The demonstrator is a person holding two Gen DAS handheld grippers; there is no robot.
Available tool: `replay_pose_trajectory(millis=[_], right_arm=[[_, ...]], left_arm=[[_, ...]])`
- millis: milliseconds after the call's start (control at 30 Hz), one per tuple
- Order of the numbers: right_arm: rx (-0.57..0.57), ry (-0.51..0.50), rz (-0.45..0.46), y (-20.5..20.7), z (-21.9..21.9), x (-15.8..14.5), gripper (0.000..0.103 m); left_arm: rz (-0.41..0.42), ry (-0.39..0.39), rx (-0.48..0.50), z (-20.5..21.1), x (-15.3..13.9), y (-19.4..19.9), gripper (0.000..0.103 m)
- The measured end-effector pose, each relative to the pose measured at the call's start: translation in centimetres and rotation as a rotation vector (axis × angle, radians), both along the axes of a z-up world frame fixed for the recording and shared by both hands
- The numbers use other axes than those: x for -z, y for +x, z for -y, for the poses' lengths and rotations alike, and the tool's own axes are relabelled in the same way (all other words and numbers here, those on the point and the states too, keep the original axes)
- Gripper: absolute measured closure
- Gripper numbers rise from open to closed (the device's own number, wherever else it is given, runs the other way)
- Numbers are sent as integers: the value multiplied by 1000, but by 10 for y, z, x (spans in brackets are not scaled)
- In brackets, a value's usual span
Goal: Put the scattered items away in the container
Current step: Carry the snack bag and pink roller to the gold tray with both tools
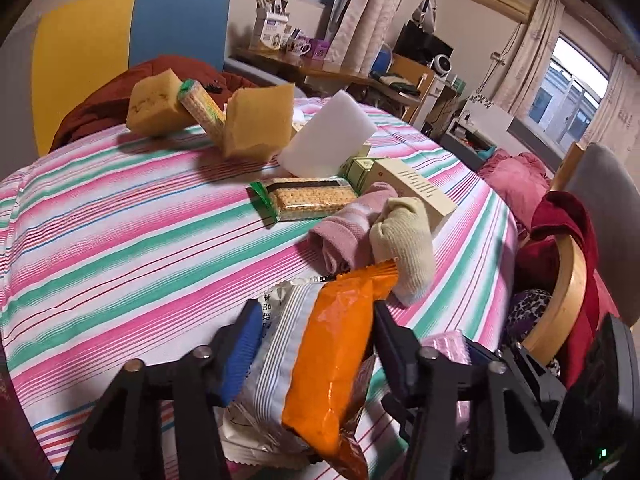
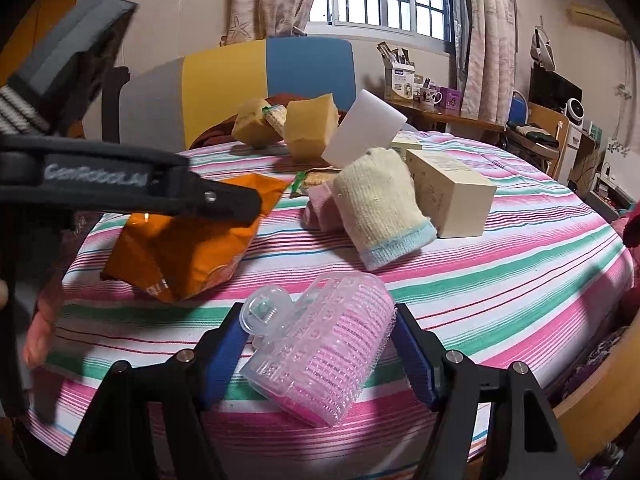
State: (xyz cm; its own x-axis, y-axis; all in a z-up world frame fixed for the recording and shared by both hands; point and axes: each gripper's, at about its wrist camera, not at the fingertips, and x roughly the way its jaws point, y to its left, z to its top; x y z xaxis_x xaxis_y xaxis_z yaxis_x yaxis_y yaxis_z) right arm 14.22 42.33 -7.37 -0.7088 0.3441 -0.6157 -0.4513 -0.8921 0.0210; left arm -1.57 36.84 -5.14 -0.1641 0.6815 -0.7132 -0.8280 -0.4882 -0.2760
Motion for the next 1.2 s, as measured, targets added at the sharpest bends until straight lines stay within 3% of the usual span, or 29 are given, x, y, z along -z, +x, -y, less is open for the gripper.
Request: replay_pose_trajectory(millis=[733, 1200], right_arm=[[-58, 29, -23, -20, 16, -16, 31], [-217, 85, -118, -69, 61, -58, 31]], left_arm=[[-40, 78, -108, 57, -22, 5, 66], [-143, 104, -343, 150, -74, -26, 66]])
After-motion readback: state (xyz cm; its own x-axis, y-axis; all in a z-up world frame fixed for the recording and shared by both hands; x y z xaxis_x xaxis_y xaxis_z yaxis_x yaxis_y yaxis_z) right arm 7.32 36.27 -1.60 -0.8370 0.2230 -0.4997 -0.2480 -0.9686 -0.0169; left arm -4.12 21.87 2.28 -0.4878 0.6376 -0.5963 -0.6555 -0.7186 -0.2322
